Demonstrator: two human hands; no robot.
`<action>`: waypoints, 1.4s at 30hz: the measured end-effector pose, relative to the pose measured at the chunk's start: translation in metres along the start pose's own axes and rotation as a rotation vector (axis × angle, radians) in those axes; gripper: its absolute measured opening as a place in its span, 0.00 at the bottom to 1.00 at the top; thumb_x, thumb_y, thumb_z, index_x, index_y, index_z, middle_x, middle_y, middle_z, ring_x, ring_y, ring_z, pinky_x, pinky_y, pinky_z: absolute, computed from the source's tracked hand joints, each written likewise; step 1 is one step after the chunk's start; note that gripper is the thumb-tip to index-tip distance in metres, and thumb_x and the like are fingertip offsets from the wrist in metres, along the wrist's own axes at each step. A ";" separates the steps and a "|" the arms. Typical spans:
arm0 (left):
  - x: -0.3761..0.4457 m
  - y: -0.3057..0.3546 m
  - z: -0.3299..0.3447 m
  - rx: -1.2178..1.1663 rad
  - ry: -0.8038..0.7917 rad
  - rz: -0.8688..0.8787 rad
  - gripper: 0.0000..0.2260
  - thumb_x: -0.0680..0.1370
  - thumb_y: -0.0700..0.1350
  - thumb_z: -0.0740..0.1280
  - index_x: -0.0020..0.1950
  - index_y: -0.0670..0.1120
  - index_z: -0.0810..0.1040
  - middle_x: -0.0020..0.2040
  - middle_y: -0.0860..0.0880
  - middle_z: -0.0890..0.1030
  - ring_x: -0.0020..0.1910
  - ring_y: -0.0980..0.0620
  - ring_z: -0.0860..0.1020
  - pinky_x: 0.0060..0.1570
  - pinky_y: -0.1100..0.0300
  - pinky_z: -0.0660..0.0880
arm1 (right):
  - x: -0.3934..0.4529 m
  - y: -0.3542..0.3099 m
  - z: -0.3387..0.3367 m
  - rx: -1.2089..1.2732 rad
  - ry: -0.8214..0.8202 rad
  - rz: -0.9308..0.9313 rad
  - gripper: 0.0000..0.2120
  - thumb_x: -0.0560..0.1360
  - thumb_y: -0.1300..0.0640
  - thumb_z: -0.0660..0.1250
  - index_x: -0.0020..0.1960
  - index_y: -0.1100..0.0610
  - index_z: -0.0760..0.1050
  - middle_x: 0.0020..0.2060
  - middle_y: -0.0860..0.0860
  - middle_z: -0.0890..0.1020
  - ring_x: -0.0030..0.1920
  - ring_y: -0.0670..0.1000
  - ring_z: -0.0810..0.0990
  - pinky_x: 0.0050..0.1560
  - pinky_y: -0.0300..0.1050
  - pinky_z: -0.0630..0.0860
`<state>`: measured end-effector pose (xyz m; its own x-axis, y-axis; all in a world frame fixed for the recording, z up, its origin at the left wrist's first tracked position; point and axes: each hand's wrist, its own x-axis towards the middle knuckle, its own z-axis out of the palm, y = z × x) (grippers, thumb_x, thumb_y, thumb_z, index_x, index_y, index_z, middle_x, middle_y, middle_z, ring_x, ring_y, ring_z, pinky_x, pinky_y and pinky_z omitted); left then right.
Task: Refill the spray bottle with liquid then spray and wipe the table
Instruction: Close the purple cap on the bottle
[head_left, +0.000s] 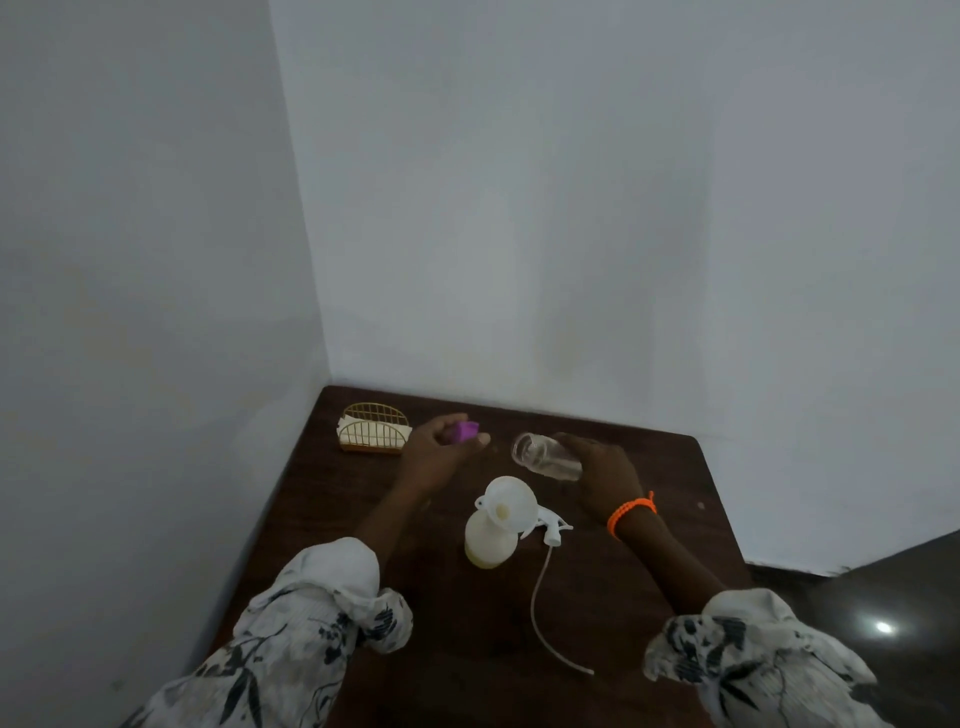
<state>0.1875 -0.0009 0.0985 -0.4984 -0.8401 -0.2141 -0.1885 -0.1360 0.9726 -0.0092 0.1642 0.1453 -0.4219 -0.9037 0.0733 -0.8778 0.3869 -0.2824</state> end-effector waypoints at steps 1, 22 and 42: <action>0.001 0.011 0.003 -0.006 -0.019 0.045 0.34 0.61 0.63 0.80 0.64 0.53 0.81 0.56 0.52 0.84 0.56 0.52 0.83 0.55 0.49 0.83 | 0.003 -0.003 -0.003 0.070 0.015 0.028 0.32 0.66 0.58 0.76 0.69 0.51 0.76 0.59 0.51 0.84 0.56 0.54 0.83 0.58 0.50 0.79; 0.029 0.122 0.019 0.420 -0.278 0.474 0.29 0.68 0.55 0.81 0.68 0.49 0.81 0.64 0.51 0.82 0.60 0.52 0.80 0.56 0.60 0.81 | 0.042 -0.031 -0.019 0.424 0.058 0.126 0.35 0.58 0.49 0.83 0.63 0.53 0.79 0.48 0.49 0.85 0.47 0.46 0.82 0.50 0.44 0.81; 0.024 0.134 0.037 -0.088 -0.240 0.309 0.21 0.74 0.50 0.75 0.67 0.48 0.81 0.60 0.50 0.85 0.60 0.51 0.82 0.63 0.45 0.79 | 0.057 -0.028 -0.039 0.603 0.122 0.169 0.36 0.58 0.47 0.84 0.64 0.54 0.78 0.46 0.47 0.84 0.46 0.47 0.84 0.53 0.50 0.83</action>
<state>0.1185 -0.0197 0.2204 -0.7062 -0.7030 0.0845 0.0688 0.0507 0.9963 -0.0178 0.1094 0.1949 -0.5971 -0.7983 0.0789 -0.5303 0.3189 -0.7856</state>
